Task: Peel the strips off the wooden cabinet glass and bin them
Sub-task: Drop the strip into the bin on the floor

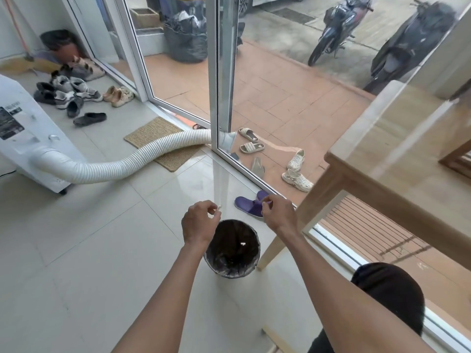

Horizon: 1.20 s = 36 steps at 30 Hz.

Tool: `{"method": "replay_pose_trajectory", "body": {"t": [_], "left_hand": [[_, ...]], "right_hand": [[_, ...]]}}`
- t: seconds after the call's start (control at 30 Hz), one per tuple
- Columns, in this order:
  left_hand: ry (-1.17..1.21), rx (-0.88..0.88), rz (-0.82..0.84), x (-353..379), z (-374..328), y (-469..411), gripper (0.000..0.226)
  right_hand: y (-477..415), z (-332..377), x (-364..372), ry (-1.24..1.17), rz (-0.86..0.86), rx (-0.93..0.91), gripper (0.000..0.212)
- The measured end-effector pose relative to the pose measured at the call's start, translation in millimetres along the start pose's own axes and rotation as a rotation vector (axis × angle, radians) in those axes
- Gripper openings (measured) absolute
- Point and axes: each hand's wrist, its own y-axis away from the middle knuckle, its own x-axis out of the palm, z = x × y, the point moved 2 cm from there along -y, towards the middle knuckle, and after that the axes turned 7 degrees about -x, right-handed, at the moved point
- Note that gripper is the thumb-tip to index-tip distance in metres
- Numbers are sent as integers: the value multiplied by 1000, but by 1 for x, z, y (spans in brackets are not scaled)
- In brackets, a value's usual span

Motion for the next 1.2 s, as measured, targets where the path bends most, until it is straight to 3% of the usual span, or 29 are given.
{"method": "replay_pose_trajectory", "body": {"t": [0.47,0.63,0.97,1.2], "left_hand": [[-11,-29,78,42,-6,12,23],[-215,-79,251,63,9,11,48],[-328,-38,225,47,19,10,44],[-329,50,154,9,40,6,54]], "right_hand": [[-4,-11,-5,-87,-22,-12,19],[11,-28,-4,-169,-13,39,13],[31,-33,-6,-114,6,5,14],[37,3,-20,-122,29,-184,40]]}}
